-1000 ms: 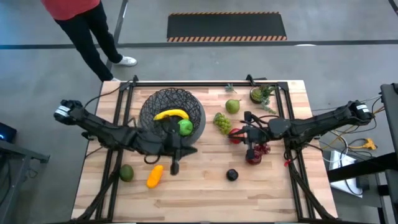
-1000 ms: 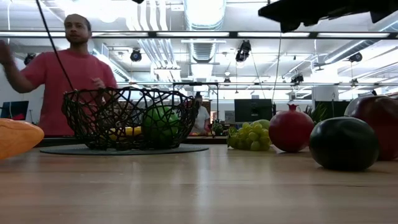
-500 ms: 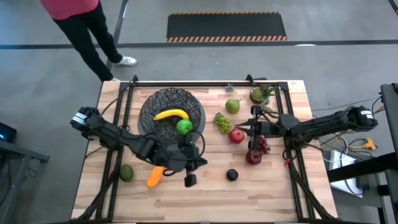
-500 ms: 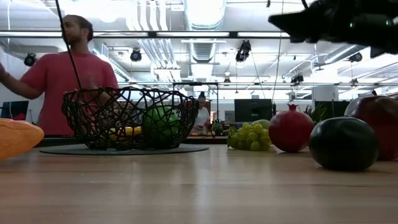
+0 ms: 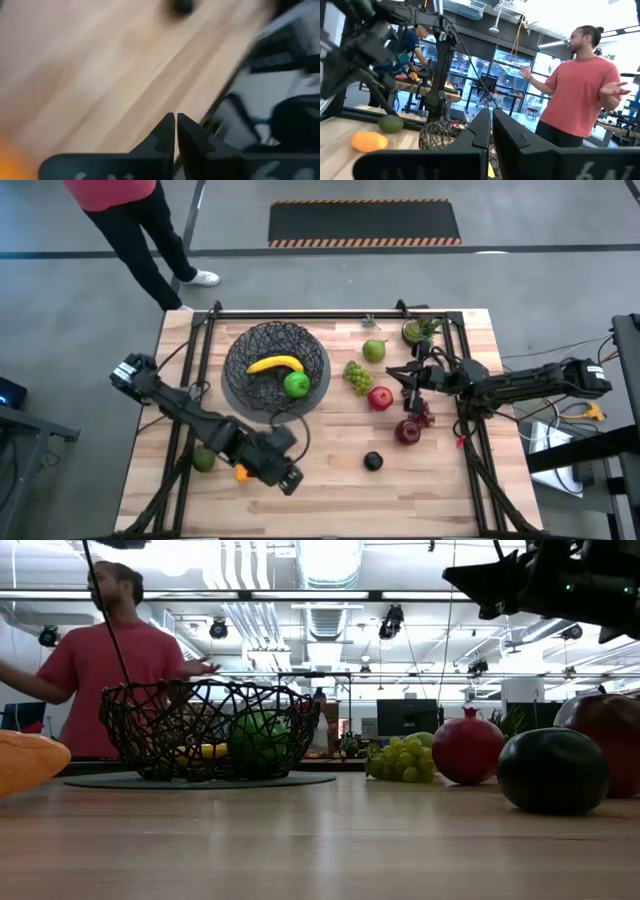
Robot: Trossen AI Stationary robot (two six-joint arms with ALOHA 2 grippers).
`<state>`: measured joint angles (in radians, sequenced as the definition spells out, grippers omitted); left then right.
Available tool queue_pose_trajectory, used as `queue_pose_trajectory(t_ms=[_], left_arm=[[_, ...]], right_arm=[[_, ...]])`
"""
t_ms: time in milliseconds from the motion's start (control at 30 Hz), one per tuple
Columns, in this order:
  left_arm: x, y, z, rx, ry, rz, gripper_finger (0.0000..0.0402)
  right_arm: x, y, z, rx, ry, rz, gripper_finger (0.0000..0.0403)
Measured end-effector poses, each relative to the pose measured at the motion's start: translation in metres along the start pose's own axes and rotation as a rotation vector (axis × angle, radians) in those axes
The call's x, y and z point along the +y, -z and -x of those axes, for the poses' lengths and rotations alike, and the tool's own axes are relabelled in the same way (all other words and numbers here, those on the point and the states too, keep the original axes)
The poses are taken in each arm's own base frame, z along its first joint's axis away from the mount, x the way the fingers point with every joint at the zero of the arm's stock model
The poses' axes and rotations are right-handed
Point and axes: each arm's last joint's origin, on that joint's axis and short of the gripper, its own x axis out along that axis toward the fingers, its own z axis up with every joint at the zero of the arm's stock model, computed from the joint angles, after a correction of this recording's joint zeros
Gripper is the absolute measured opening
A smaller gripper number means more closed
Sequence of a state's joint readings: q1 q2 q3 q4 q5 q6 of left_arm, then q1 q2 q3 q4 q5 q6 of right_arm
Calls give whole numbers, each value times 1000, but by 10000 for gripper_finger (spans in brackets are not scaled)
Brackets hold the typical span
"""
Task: Build produce basket
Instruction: Put the mango into the basket
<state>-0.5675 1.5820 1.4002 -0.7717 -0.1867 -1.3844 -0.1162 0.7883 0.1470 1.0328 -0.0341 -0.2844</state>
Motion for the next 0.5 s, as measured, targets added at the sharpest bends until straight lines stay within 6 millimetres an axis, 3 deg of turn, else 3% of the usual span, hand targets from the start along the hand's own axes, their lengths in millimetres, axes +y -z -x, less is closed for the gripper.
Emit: queue_pose_trajectory(t_ms=[133,233,367,500], left_arm=[[26,21,3,206,-272,220,1],[43,29,8,269,-467,286,1],[53,30,3,217,-520,285,6],[55,32,-4,222,-496,271,39]], right_arm=[[-1,-1,-6,31,-9,2,11],[-1,-4,-9,39,-12,2,11],[-2,-5,-13,71,-21,0,11],[-2,-5,-17,121,-37,6,11]])
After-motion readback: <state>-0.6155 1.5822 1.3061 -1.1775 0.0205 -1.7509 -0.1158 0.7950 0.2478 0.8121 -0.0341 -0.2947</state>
